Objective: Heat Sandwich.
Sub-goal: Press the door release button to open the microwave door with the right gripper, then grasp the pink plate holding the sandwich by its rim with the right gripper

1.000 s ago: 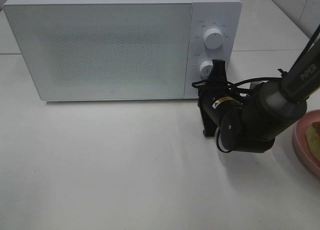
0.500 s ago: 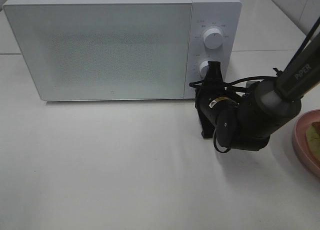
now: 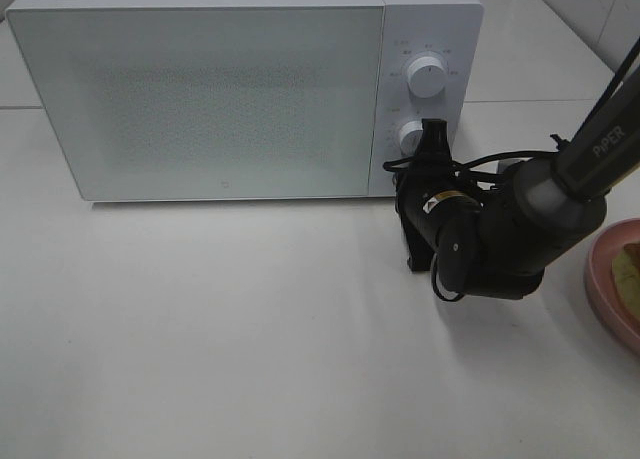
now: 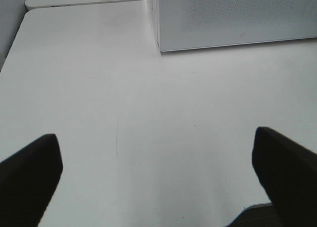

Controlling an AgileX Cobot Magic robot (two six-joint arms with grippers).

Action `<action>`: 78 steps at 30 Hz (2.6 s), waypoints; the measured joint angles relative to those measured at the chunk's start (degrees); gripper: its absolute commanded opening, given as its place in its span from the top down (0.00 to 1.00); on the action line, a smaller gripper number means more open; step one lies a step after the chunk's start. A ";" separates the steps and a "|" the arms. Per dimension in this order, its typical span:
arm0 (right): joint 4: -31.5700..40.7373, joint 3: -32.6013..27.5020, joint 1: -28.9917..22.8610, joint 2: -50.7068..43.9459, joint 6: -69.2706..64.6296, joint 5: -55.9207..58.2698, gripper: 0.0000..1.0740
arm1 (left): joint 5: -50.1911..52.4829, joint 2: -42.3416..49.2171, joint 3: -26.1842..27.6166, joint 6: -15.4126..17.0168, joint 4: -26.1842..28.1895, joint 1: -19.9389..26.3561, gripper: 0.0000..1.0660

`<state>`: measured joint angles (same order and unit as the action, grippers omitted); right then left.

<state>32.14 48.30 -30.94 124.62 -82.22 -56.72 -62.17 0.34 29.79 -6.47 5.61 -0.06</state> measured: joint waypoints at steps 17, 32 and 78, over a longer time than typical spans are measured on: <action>0.74 2.52 0.97 0.11 1.09 3.44 1.00 | 0.00 0.00 0.00 0.00 0.00 0.00 0.06; 0.74 3.44 1.20 0.29 1.09 4.98 1.00 | 0.00 0.00 0.00 0.00 0.00 0.00 0.06; -7.28 -13.92 -0.92 -18.16 5.16 19.25 0.97 | 0.00 0.00 0.00 0.00 0.00 0.00 0.06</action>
<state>24.87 34.38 -31.86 106.46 -77.06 -37.47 -62.17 0.34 29.79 -6.47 5.61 -0.06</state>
